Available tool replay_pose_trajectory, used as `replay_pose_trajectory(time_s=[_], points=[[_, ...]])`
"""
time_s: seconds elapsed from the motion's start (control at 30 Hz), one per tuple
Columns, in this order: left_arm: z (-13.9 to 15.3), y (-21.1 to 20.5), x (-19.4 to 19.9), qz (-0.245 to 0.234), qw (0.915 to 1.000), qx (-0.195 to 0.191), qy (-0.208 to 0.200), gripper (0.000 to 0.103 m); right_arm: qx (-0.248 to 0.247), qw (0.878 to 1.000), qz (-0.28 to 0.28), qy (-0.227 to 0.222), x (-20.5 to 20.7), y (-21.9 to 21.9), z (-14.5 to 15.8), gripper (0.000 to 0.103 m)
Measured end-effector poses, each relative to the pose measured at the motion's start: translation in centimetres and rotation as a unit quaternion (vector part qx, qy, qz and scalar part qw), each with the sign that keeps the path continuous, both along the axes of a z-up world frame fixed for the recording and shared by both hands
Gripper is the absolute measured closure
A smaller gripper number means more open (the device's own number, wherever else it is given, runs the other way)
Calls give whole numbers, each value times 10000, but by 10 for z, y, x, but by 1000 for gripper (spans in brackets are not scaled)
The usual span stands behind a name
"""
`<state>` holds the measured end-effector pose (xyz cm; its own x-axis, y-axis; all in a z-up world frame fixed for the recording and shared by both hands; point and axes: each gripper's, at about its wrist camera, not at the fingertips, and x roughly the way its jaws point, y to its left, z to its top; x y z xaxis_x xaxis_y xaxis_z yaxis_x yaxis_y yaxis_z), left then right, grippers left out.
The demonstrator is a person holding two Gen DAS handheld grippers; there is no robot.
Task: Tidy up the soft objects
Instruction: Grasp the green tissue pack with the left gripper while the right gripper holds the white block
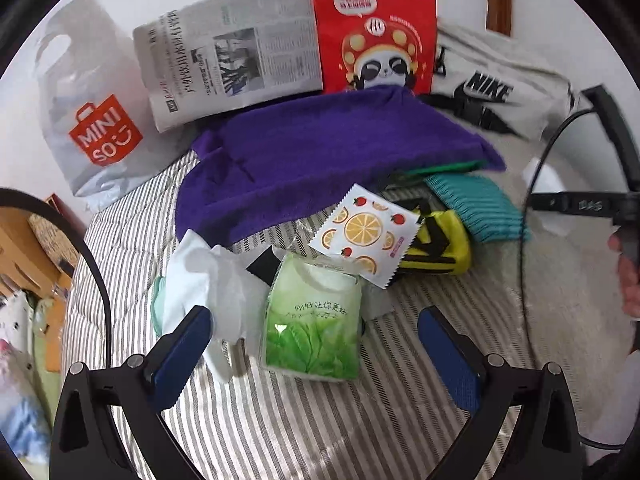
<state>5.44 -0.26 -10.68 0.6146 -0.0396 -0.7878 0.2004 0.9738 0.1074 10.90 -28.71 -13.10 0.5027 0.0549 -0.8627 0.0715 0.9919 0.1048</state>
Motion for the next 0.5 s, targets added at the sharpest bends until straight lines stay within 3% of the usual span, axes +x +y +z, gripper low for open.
replay_pose_trajectory(time_s=[0.13, 0.23, 0.4, 0.47, 0.5], points=[[-13, 3, 13, 80, 9997, 178, 115, 0, 47, 10000, -38, 57, 0, -4, -4, 44], [-24, 4, 18, 123, 9990, 378, 207, 7, 126, 9998, -83, 93, 0, -8, -8, 44], [-36, 2, 20, 2, 9979, 553, 329, 24, 223, 9996, -137, 133, 3, -12, -12, 44], [-32, 0, 16, -44, 9978, 597, 284, 42, 243, 9995, -153, 140, 3, -14, -13, 44], [-29, 0, 15, -21, 9978, 612, 263, 44, 260, 9994, -160, 138, 2, -15, -13, 44]])
